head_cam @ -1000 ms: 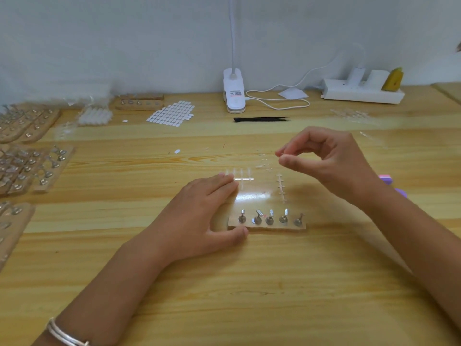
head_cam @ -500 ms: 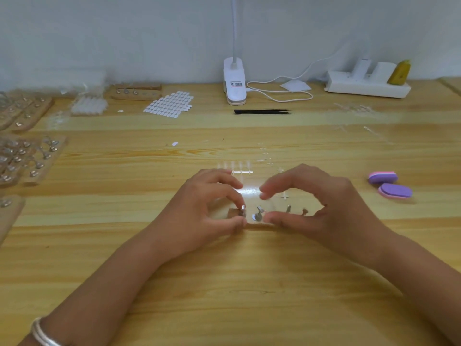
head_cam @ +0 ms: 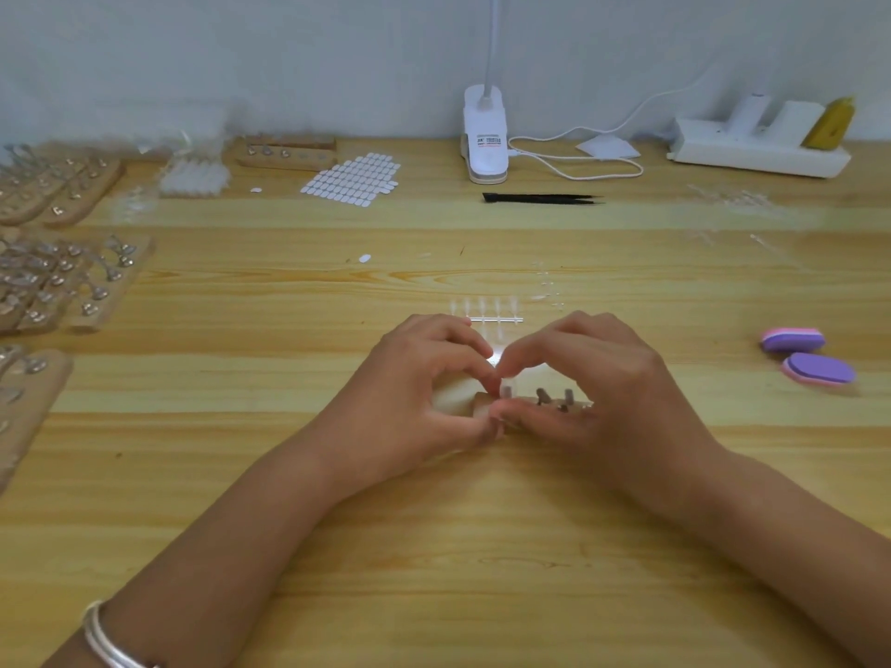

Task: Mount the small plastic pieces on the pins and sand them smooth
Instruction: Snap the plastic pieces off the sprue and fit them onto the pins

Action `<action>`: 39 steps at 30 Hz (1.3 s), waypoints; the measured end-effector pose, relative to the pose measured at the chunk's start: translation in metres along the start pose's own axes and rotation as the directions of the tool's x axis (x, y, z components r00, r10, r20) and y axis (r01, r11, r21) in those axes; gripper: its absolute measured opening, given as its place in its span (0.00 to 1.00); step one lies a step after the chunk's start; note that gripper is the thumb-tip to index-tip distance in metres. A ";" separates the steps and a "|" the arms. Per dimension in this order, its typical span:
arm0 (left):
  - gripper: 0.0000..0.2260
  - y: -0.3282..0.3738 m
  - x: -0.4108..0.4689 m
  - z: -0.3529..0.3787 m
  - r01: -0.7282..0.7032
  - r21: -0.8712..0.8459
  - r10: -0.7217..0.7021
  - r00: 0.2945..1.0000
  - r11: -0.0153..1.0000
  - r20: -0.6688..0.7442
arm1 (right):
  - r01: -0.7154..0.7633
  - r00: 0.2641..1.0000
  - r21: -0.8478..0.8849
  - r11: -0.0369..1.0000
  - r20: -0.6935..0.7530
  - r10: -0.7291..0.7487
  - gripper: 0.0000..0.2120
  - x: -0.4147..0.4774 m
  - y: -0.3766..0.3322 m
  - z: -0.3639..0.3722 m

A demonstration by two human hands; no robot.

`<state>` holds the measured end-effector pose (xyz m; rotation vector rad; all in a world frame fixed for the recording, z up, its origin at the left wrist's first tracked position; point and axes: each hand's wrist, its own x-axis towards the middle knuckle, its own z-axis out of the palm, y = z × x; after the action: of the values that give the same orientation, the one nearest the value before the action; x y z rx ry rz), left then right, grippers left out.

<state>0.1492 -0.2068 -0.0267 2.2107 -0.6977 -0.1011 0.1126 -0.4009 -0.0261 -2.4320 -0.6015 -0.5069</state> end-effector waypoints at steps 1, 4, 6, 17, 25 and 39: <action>0.10 0.000 0.000 0.000 0.004 -0.003 -0.004 1.000 1.000 0.003 | -0.002 1.000 -0.002 1.000 -0.001 0.002 0.12 0.000 0.000 0.000; 0.10 0.001 0.000 0.000 0.012 -0.010 -0.012 1.000 1.000 0.008 | -0.019 1.000 -0.003 1.000 -0.010 0.019 0.12 0.001 -0.002 0.000; 0.10 0.001 0.000 -0.001 0.019 -0.016 -0.019 1.000 1.000 0.010 | -0.031 0.999 -0.007 0.999 -0.007 0.031 0.12 0.000 -0.002 0.000; 0.10 0.002 0.001 -0.001 0.023 -0.015 -0.023 1.000 1.000 0.021 | 0.117 0.987 -0.144 0.983 -0.090 -0.131 0.11 0.002 0.002 0.004; 0.11 0.001 0.001 -0.001 0.027 0.012 -0.027 0.999 1.000 0.023 | 0.180 0.982 -0.125 0.976 -0.040 -0.187 0.13 0.001 0.001 0.000; 0.06 -0.004 0.001 0.001 0.061 -0.175 -0.069 0.997 0.983 -0.039 | -0.349 0.893 0.147 0.925 0.352 0.281 0.11 0.029 0.002 -0.022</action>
<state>0.1517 -0.2063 -0.0298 2.0617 -0.5703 -0.1393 0.1329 -0.4070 0.0041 -2.3607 -0.3516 0.0935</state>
